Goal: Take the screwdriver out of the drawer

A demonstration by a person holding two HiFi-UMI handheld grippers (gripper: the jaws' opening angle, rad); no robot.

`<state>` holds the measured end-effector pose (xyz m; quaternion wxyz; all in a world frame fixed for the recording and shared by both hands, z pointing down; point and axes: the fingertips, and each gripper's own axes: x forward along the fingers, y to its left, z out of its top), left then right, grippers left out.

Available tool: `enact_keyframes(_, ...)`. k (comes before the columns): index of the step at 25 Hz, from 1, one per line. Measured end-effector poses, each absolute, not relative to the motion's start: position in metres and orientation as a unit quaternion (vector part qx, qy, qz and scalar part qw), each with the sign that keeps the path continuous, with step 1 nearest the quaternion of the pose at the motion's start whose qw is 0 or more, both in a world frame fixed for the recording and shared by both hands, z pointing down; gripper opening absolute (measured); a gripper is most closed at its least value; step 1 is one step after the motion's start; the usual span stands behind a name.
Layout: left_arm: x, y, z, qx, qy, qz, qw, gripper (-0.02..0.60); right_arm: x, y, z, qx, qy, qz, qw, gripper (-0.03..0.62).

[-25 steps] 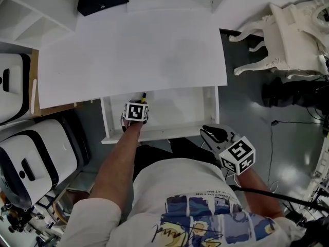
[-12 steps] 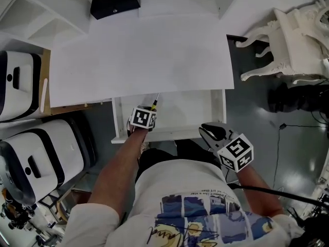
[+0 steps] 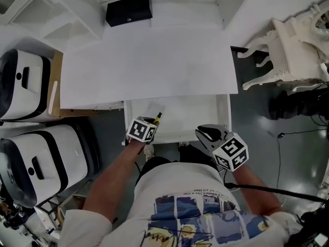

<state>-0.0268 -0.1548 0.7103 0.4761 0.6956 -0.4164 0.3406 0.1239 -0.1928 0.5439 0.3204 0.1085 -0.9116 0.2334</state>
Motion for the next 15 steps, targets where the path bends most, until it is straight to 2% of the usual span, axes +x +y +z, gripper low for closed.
enact_keyframes(15,-0.070,-0.103,0.566,0.773,-0.454,0.183,0.405,0.087,0.064,-0.142,0.520,0.137,-0.921,0.201,0.306,0.055)
